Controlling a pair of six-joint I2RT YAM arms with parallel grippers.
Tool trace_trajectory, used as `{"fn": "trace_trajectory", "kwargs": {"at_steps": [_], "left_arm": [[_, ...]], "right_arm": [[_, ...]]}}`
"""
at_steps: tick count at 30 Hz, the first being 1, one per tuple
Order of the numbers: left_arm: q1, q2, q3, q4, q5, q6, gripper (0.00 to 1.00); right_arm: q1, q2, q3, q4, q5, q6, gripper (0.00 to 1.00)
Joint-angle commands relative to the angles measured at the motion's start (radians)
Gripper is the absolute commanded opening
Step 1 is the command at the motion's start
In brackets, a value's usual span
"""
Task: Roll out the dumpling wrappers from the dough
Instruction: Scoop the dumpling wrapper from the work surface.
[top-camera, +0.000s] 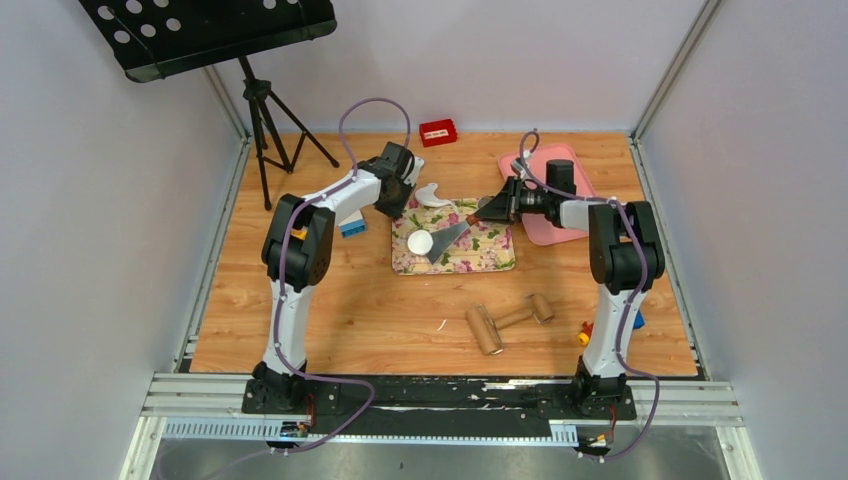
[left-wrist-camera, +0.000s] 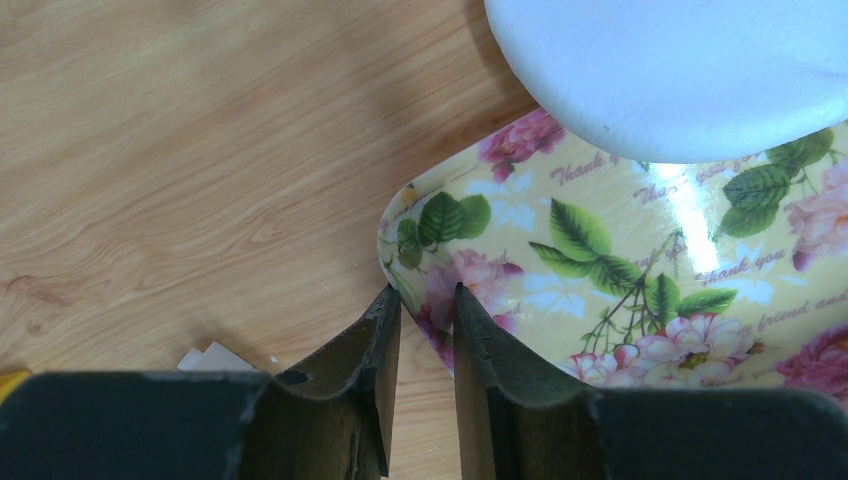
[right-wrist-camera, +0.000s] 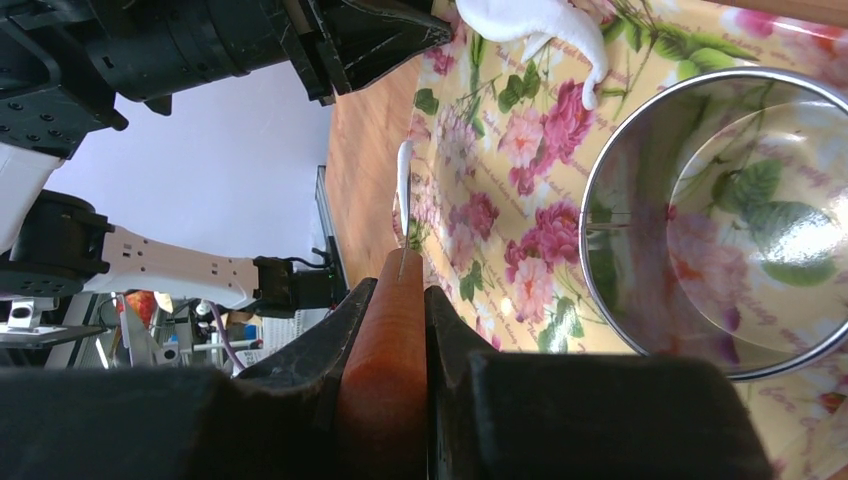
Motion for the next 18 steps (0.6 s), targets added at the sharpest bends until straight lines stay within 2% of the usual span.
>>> {"fn": "trace_trajectory", "kwargs": {"at_steps": [1,3,9,12,15,18], "left_arm": [[-0.022,0.006,-0.016,-0.065,0.026,-0.01,0.32],[-0.02,0.003,-0.011,-0.069,0.026,-0.006,0.33],[-0.001,-0.017,0.007,-0.078,0.034,-0.003,0.57],[0.018,-0.026,0.019,-0.086,0.037,-0.003,0.63],[0.039,-0.039,0.032,-0.097,0.048,0.026,0.75],[0.055,-0.061,0.05,-0.111,0.087,0.052,0.93]], "right_arm": [[-0.016,-0.023,0.004,0.067,-0.061,0.029,0.0],[-0.03,-0.062,0.006,0.05,-0.068,0.018,0.0],[-0.131,-0.242,-0.006,-0.085,-0.096,-0.054,0.0],[-0.2,-0.306,-0.035,-0.109,-0.119,-0.041,0.0],[-0.297,-0.353,-0.056,-0.115,-0.121,-0.029,0.0],[-0.386,-0.385,-0.067,-0.115,-0.102,-0.003,0.0]]}}
